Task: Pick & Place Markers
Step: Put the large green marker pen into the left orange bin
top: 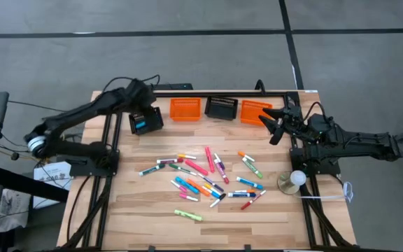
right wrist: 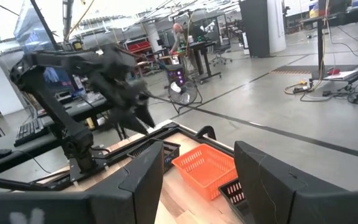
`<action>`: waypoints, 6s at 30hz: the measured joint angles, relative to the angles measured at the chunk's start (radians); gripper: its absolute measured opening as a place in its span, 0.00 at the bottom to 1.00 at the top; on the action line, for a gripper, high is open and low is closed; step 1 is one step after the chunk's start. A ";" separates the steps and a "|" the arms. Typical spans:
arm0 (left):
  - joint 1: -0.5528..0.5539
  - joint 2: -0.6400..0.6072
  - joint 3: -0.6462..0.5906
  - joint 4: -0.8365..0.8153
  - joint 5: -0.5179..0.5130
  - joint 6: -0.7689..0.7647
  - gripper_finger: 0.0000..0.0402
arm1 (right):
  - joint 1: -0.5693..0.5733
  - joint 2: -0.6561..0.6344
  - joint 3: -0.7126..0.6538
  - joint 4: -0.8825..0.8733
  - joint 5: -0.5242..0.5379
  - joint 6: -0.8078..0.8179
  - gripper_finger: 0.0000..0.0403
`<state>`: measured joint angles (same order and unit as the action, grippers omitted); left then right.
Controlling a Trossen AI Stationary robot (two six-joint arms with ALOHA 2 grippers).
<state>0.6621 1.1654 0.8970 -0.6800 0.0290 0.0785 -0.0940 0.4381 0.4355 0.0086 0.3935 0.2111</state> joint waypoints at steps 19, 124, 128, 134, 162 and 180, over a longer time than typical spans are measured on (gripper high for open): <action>-0.657 -0.085 0.000 0.000 -0.014 -0.378 0.42 | 0.000 0.000 0.000 0.000 0.001 0.000 0.46; -0.891 0.192 -0.257 -0.057 -0.107 -0.854 0.85 | 0.000 0.000 0.000 -0.001 0.001 -0.009 0.45; -0.890 0.256 -0.257 -0.026 -0.111 -0.809 0.85 | 0.000 0.000 0.000 -0.001 0.001 -0.009 0.45; -0.889 0.316 -0.251 -0.004 -0.110 -0.753 0.85 | 0.000 0.000 0.000 -0.001 0.001 -0.008 0.46; -0.890 0.231 -0.322 0.067 -0.142 -0.797 0.85 | 0.000 0.000 0.000 -0.001 0.001 -0.008 0.46; -0.890 0.233 -0.332 0.092 -0.153 -0.802 0.85 | 0.000 0.000 0.000 -0.001 0.001 -0.008 0.46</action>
<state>-0.2279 1.3979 0.5645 -0.5877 -0.1238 -0.7238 -0.0944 0.4381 0.4358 0.0073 0.3941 0.2035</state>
